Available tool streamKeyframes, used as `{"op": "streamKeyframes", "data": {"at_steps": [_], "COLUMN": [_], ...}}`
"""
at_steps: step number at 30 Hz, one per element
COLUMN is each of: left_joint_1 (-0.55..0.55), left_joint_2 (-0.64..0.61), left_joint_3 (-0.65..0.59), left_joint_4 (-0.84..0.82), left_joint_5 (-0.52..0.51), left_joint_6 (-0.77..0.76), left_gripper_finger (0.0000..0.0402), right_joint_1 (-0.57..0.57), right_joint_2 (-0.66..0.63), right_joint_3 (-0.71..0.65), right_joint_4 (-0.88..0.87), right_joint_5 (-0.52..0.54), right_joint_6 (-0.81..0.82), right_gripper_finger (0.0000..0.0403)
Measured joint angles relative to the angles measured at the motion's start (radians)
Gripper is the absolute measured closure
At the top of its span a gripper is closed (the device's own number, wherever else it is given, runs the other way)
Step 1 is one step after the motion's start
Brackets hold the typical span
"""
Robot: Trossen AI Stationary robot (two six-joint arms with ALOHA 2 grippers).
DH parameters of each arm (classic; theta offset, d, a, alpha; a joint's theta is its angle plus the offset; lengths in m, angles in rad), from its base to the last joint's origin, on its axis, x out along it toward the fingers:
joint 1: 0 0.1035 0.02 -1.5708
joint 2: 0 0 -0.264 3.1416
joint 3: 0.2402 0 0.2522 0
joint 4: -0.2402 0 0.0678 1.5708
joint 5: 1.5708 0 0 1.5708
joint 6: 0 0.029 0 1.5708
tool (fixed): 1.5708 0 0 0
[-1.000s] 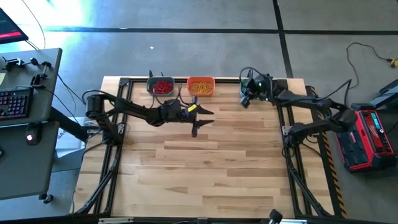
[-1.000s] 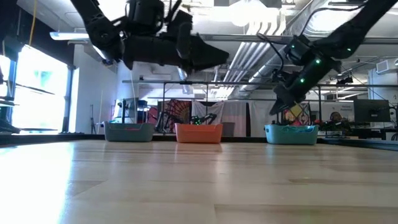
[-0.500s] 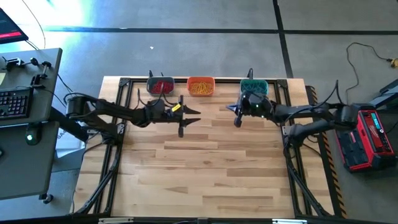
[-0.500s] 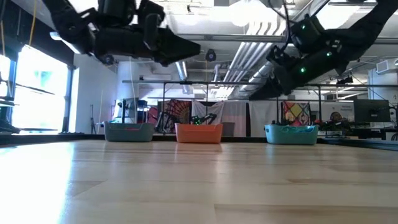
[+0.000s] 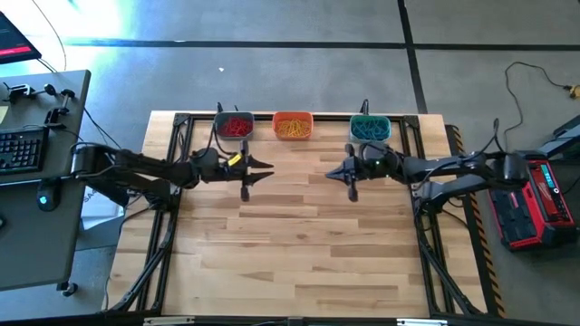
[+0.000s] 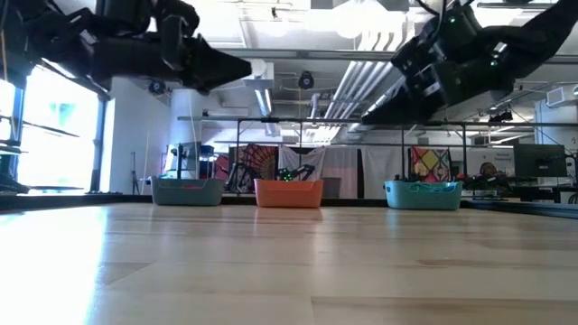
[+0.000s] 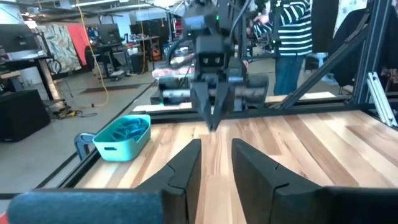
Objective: Sort rubber bands into baskets
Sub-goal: Return to Home Position
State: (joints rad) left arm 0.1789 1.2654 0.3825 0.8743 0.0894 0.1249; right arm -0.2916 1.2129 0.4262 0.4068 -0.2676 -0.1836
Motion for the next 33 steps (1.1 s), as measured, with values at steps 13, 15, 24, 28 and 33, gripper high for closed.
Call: {"op": "streamKeyframes", "data": {"at_steps": [13, 15, 24, 28, 33], "left_joint_1": [0.007, 0.007, 0.007, 0.007, 0.002], "left_joint_2": [-0.115, -0.145, -0.239, -0.262, -0.299], "left_joint_3": [-0.122, -0.136, -0.149, -0.149, -0.149], "left_joint_4": [-0.006, -0.005, -0.088, -0.124, -0.193], "left_joint_5": [0.002, 0.001, 0.001, 0.001, 0.012], "left_joint_6": [-0.016, -0.017, -0.019, -0.019, -0.019], "left_gripper_finger": [0.0328, 0.0328, 0.0328, 0.0328, 0.0328], "right_joint_1": [0.046, 0.057, 0.066, 0.066, 0.066], "right_joint_2": [-0.178, -0.176, -0.181, -0.262, -0.457], "right_joint_3": [0.0, 0.0, -0.144, -0.226, -0.312], "right_joint_4": [-0.14, -0.14, 0.118, 0.143, 0.072], "right_joint_5": [0.154, 0.174, 0.155, 0.142, 0.135], "right_joint_6": [0.003, 0.01, 0.064, 0.106, 0.124], "right_gripper_finger": [0.0403, 0.0403, 0.0403, 0.0403, 0.0403]}}
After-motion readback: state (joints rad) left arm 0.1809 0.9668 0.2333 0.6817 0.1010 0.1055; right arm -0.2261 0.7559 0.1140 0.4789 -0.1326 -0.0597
